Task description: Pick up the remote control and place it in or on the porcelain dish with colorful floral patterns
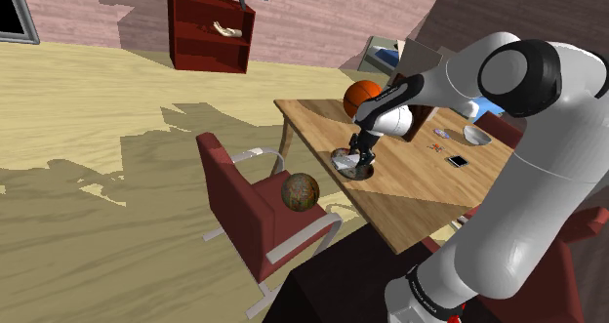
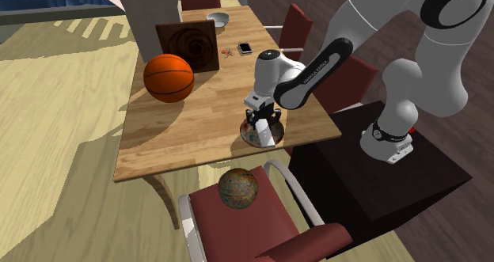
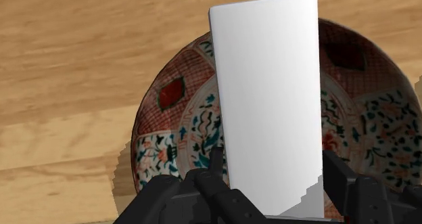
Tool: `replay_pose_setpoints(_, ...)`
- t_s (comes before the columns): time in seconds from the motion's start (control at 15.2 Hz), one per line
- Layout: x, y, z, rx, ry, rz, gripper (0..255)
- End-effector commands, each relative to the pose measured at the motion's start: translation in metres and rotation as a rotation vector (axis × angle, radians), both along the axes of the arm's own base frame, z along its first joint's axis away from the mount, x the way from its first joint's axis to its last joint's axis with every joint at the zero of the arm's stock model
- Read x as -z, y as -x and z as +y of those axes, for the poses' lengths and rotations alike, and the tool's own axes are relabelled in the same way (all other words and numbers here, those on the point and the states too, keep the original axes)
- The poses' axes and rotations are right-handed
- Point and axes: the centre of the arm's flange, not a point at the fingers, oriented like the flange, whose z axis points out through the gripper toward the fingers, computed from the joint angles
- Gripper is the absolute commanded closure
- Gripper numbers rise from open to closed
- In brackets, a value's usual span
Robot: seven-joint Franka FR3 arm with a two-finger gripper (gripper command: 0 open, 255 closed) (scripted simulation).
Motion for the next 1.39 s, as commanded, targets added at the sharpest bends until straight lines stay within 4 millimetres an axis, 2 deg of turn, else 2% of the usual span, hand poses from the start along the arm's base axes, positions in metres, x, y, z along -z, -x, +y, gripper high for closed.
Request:
replay_pose_setpoints(0.0,0.0,0.0,0.0,0.0,0.0,0.0,255)
replay_pose_setpoints(0.13,0.0,0.0,0.0,0.0,0.0,0.0,255)
replay_pose_setpoints(0.2,0.0,0.0,0.0,0.0,0.0,0.0,0)
replay_pose_setpoints(0.53,0.0,0.0,0.0,0.0,0.0,0.0,0)
replay_pose_setpoints(0.79,-0.05,0.001,0.0,0.0,0.0,0.0,0)
replay_pose_setpoints(1.32,-0.05,0.001,0.0,0.0,0.0,0.0,0)
